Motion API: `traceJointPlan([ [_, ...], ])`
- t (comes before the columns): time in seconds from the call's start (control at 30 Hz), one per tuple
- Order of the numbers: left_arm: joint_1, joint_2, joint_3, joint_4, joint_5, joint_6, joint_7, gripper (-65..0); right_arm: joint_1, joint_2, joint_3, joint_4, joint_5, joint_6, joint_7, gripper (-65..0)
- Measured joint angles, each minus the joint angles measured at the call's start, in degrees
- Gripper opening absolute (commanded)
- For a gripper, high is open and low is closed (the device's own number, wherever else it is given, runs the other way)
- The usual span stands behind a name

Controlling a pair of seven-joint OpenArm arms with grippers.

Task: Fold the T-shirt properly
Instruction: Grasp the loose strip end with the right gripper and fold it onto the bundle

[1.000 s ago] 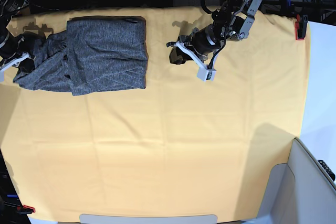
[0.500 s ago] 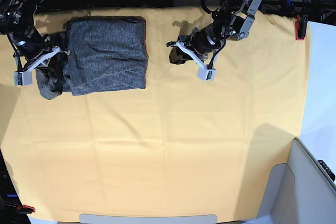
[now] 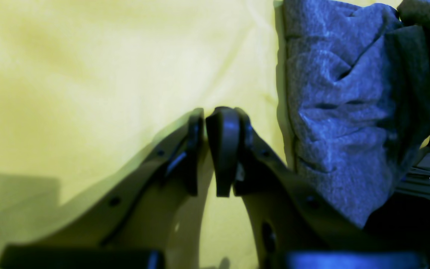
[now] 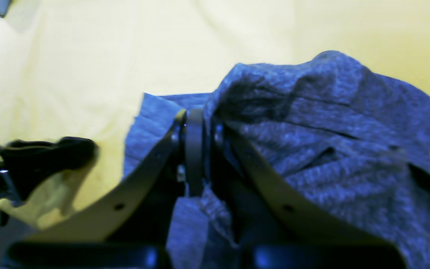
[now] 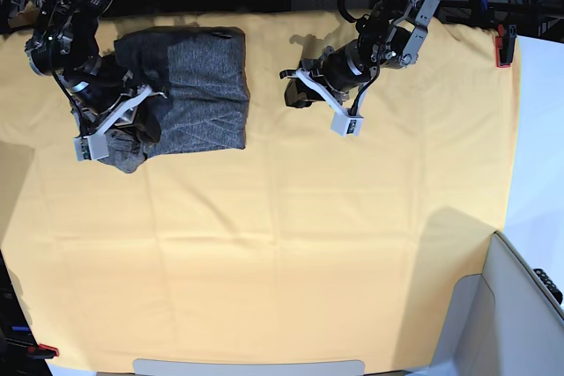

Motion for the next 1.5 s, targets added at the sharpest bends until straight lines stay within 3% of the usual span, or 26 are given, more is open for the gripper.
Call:
traceJointPlan([
  [0.67, -0.2, 0.0, 0.0, 0.0, 0.0, 0.0, 0.2, -57.9, 0.2, 0.7, -16.3, 0.0, -0.2, 0.0, -0.2, -63.9],
  [0.87, -0.2, 0.0, 0.0, 0.0, 0.0, 0.0, 0.2, -57.9, -0.5, 4.5, -22.3, -1.3, -0.4, 0.0, 0.0, -63.9],
  [1.13, -0.2, 0.0, 0.0, 0.0, 0.0, 0.0, 0.2, -57.9, -0.5, 5.4, -29.7, -10.0, -7.2, -0.2, 0.3, -63.5],
  [1.2, -0.2, 0.0, 0.0, 0.0, 0.0, 0.0, 0.2, -57.9, -0.5, 5.4, -32.1, -11.3, -8.1, -0.3, 0.3, -61.2],
  [1.4, -0.2, 0.0, 0.0, 0.0, 0.0, 0.0, 0.2, -57.9, 0.1, 4.9, -35.5, -11.3, -7.7, -0.2, 0.3, -42.7],
  [1.5, -0.2, 0.0, 0.0, 0.0, 0.0, 0.0, 0.2, -57.9, 0.1, 4.9, -35.4, -11.2, -7.6, -0.2, 0.3, -39.8],
])
